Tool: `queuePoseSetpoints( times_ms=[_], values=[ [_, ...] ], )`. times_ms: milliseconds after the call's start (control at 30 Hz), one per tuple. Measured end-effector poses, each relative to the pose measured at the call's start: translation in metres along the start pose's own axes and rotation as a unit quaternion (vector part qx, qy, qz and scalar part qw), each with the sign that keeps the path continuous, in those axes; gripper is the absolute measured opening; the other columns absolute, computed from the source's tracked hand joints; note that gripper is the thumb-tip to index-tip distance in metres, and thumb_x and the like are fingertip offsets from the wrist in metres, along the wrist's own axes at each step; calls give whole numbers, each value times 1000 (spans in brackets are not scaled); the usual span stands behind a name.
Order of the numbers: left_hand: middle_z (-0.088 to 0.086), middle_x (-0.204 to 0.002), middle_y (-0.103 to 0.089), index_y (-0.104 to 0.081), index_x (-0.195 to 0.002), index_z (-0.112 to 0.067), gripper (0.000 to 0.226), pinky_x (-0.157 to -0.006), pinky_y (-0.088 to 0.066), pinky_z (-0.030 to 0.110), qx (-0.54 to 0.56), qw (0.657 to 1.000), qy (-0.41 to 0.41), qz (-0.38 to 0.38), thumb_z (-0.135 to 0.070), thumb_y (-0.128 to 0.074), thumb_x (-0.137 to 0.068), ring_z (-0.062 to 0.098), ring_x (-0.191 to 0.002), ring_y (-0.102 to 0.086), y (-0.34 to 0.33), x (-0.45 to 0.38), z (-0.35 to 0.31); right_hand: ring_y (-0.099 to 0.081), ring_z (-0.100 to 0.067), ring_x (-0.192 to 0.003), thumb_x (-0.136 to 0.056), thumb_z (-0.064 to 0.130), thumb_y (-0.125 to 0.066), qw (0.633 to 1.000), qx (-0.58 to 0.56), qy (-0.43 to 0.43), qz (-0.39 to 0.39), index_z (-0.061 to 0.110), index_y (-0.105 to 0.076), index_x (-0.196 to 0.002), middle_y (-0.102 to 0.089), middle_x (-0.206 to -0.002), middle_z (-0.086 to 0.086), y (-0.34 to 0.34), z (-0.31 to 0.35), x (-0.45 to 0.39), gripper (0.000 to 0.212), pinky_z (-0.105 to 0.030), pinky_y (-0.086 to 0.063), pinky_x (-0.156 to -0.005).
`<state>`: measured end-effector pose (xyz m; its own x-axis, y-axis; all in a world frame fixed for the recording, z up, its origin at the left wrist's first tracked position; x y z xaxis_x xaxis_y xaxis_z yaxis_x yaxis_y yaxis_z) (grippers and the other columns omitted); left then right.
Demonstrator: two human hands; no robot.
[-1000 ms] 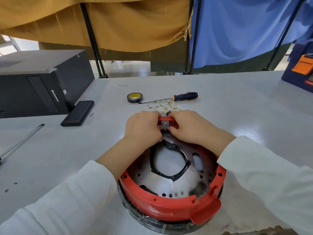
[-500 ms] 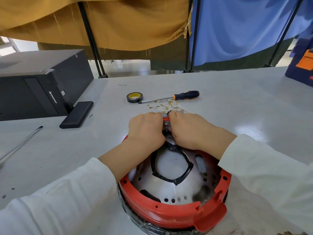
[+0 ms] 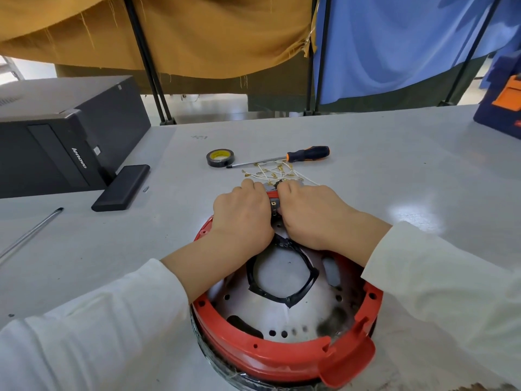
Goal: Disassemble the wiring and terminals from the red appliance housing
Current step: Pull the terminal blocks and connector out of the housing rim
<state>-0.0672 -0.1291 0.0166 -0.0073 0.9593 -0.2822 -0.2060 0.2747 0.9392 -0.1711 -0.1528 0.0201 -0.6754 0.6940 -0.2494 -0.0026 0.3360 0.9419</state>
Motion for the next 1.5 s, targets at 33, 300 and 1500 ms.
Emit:
queuePoseSetpoints(
  times_ms=[33,300,1500],
  values=[
    [5,-111,-49,-44,-110,-11,33,-60,-30,31,-2,1000,2,-2,-24,-53,-82,23,-96,-57,0,0,0,-59,-27,-93,-96,26,-40,1000,3,-2,0,6,-38,-118,-51,-118,-11,0,0,0,30,-32,-29,-60],
    [3,-110,-53,-47,-108,-15,27,-63,-31,31,62,998,8,-9,-26,-53,-83,24,-97,-57,3,4,5,-60,-28,-95,-97,23,-41,1000,-7,-9,-4,7,-39,-118,-53,-118,-11,2,-2,3,26,-33,-30,-61],
    [3,-94,-64,-59,-97,-24,19,-59,-32,29,147,988,49,-17,-21,-61,-78,27,-80,-57,1,-6,13,-59,-28,-96,-97,24,-40,999,-14,-47,-10,7,-39,-119,-53,-118,-10,-2,0,-1,28,-32,-28,-61]
  ],
)
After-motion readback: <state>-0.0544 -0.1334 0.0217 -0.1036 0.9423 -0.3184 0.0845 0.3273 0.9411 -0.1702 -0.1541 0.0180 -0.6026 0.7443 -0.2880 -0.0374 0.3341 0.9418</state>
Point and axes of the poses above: each hand's wrist, its own x-axis away from the middle knuckle, its own y-axis out of the back of the hand, z = x × y, the point moved 3 cm from there along -x, towards the middle knuckle
